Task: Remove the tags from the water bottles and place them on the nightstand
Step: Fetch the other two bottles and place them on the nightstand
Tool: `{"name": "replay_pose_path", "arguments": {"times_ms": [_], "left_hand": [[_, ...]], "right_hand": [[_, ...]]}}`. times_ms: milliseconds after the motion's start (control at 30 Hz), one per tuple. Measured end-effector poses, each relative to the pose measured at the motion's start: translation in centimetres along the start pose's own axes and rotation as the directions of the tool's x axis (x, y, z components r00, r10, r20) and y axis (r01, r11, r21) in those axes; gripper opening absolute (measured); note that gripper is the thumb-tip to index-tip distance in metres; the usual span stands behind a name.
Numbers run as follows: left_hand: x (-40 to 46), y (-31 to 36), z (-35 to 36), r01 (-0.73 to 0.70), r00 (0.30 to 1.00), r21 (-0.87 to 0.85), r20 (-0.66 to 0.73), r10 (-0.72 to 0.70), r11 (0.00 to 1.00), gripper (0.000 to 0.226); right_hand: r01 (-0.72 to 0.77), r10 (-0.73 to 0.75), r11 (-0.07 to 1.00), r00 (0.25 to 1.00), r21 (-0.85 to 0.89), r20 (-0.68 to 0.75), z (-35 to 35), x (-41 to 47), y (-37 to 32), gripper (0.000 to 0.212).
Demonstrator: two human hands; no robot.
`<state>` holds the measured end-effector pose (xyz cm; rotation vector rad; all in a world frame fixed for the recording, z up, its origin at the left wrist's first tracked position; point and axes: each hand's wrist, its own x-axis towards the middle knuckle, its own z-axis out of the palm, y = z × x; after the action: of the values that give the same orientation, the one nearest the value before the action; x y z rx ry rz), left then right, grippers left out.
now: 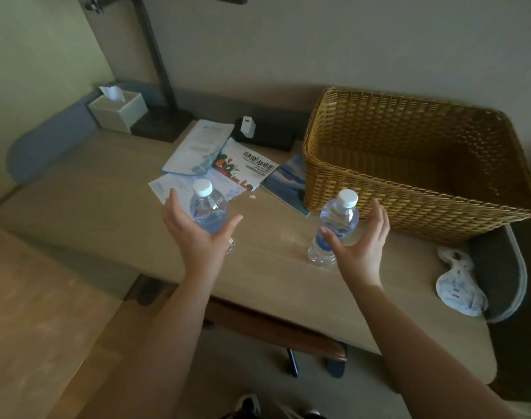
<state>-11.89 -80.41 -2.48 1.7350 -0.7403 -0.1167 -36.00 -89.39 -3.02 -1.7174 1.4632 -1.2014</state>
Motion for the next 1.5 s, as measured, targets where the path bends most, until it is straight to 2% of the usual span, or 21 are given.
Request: {"name": "replay_pose_path", "arguments": {"times_ms": [100,233,300,567,767,967,1100,1167,1267,1367,1500], "left_hand": [[2.2,0.1,0.6,0.14,0.984,-0.127,0.131,-0.123,0.982,0.115],[3.1,-0.4,0.9,0.096,0.979,-0.061,0.188,-0.083,0.993,0.072],[3.0,-0.3,1.0,0.081,0.978,-0.055,0.199,-0.069,0.995,0.064],[-0.4,1.8,3.3,0.018,0.964,-0.063,0.268,-0.001,0.998,0.055],[-4.4,3.7,7.1,-0.086,0.889,-0.09,0.442,0.118,0.992,0.059],[-8.5,6.3,10.5,-0.188,0.715,-0.229,0.635,0.293,0.955,0.057],[-11.5,8.3,11.8,-0.213,0.586,-0.327,0.712,0.388,0.921,0.056],[-13.5,9.3,12.4,-0.195,0.501,-0.373,0.758,0.419,0.907,0.058],[-17.3,11.2,12.7,-0.206,0.377,-0.446,0.785,0.491,0.871,0.056],[-21.8,12.9,12.8,-0.234,0.251,-0.53,0.777,0.577,0.815,0.055],[-28.4,15.7,12.8,-0.114,0.094,-0.59,0.794,0.6,0.799,0.053]], "right_hand": [[-0.004,0.004,1.0,1.0,-0.006,0.024,0.8,0.8,-0.4,0.112],[-0.092,0.085,0.994,0.989,0.06,0.121,1.2,1.3,-0.3,0.093],[-0.131,0.122,0.99,0.983,0.059,0.136,1.1,1.4,-0.2,0.087],[-0.13,0.118,0.989,0.981,0.071,0.151,-0.2,-0.1,-0.1,0.084],[-0.138,0.135,0.99,0.988,0.041,0.074,-3.0,-2.9,0.8,0.078],[-0.217,0.215,0.976,0.97,-0.01,-0.11,-7.0,-6.5,1.8,0.078],[-0.298,0.277,0.954,0.914,-0.027,-0.295,-9.9,-9.8,2.6,0.082],[-0.334,0.293,0.943,0.849,-0.015,-0.439,-11.6,-11.9,3.0,0.082],[-0.409,0.34,0.912,0.703,0.037,-0.625,-14.6,-15.5,3.6,0.082],[-0.463,0.364,0.883,0.577,0.075,-0.731,-17.8,-19.5,4.3,0.08],[-0.504,0.362,0.855,0.41,0.122,-0.837,-22.4,-24.7,4.9,0.077]]}}
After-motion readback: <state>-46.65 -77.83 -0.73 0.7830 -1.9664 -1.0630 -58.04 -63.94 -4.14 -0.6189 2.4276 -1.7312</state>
